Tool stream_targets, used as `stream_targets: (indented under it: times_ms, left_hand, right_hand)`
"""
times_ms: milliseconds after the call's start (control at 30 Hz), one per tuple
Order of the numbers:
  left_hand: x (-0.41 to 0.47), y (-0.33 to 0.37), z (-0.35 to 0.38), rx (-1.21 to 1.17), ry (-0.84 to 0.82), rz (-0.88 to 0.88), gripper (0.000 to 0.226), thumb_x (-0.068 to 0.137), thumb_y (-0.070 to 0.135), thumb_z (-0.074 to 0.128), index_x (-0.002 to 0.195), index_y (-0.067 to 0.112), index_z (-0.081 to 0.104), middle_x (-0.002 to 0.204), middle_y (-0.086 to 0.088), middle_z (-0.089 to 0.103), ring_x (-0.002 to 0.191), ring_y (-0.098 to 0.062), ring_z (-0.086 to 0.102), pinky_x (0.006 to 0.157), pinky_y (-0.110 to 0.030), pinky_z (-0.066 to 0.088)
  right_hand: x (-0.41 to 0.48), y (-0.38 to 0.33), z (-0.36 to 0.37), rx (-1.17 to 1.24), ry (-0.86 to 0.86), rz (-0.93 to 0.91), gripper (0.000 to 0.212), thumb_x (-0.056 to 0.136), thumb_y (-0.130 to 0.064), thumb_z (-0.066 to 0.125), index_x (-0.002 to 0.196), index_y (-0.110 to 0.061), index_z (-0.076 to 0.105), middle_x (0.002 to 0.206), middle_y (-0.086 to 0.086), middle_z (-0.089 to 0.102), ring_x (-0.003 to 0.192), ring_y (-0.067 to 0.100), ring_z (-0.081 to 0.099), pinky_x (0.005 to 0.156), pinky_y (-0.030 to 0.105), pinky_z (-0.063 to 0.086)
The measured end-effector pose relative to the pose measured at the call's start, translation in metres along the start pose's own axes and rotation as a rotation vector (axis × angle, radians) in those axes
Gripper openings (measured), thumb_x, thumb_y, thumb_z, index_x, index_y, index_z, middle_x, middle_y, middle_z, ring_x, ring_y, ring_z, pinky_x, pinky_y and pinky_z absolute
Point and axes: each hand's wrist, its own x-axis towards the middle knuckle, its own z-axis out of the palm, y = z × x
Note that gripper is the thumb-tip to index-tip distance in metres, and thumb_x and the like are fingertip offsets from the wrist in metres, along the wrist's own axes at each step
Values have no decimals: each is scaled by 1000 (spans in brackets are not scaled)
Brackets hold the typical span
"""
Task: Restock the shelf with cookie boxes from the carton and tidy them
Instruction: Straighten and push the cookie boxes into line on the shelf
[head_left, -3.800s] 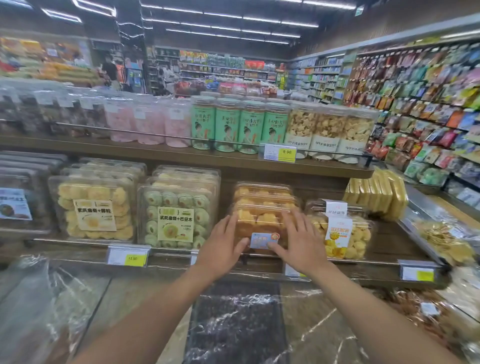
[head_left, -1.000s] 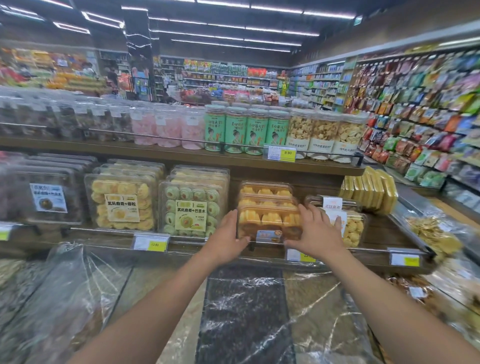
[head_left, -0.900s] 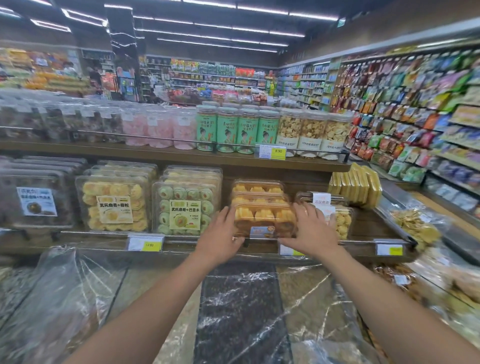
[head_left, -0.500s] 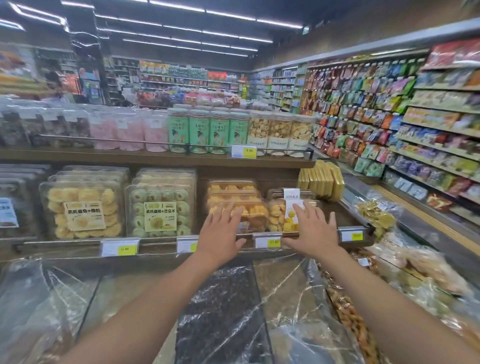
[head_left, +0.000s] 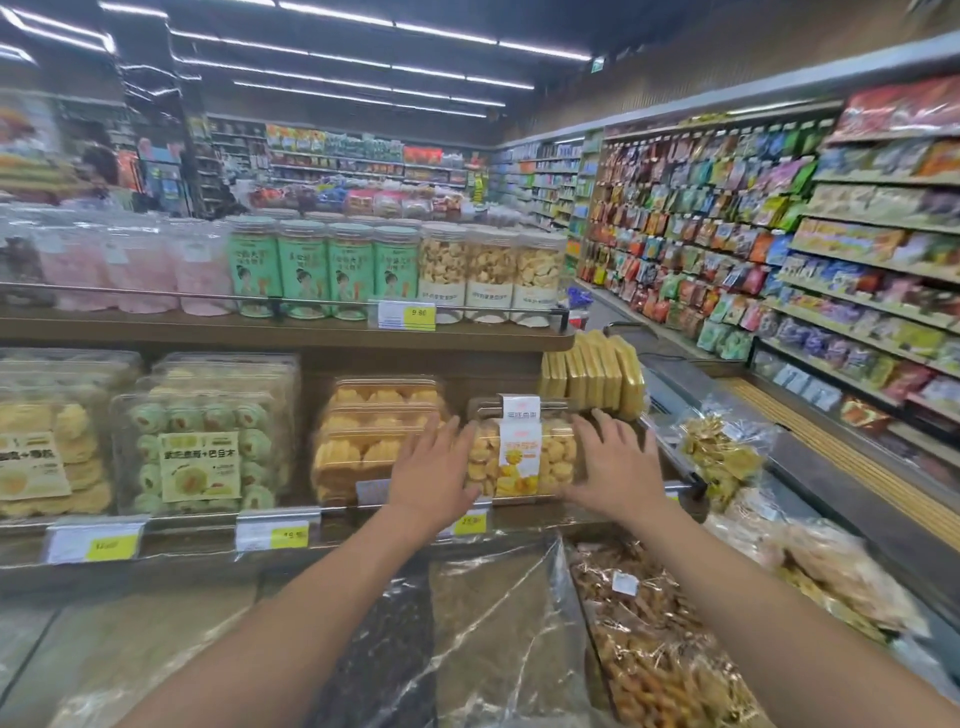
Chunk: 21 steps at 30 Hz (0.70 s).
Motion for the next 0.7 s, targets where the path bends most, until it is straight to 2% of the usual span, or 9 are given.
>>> stream_targets:
  times_ms: [133,267,367,500,600,700]
  left_hand:
    - [29,18,16,42,-49,-35,96,97,55,63,169,21,8,177,-3,12,164,-27,-2,131,-56,9]
    - [57,28,30,232,-83,-79,106,93,61,66,168,18,6,177,-5,13,164,-30,1,130,-60,5]
    - [73,32,35,346,-86,-114,98,96,52,66,168,18,10,174,-5,21,164,-30,3,126,-68,-5]
    - [88,37,40,342,-61,-142,80,91,32,72,158,17,31,152,-6,50,154,-30,31,125,-69,-7]
    - [94,37,43,339,-31,-151,73,86,27,77,147,18,39,137,-4,57,140,-29,45,126,-68,-5]
    - [99,34,47,327,-7,-124,64,86,27,77,140,18,42,131,-4,59,132,-29,52,128,-65,2]
  right_hand:
    - [27,27,17,13,-33,-34,110,75,-81,65,162,-36,14,172,3,18,155,33,24,124,66,12]
    - [53,40,36,46,-101,-70,108,82,-67,71,164,-33,10,173,4,14,155,34,24,125,66,10]
    - [70,43,54,95,-144,-117,103,87,-55,73,164,-32,10,172,3,12,148,36,38,124,67,15]
    - [87,41,75,206,-166,-154,98,85,-52,75,161,-32,18,168,-1,19,136,27,55,121,64,20]
    - [97,42,86,255,-106,-154,89,82,-52,78,154,-33,30,157,-2,33,129,23,59,118,56,32]
    - [101,45,93,299,-59,-124,97,79,-55,82,155,-31,28,150,-2,37,127,25,59,111,53,41]
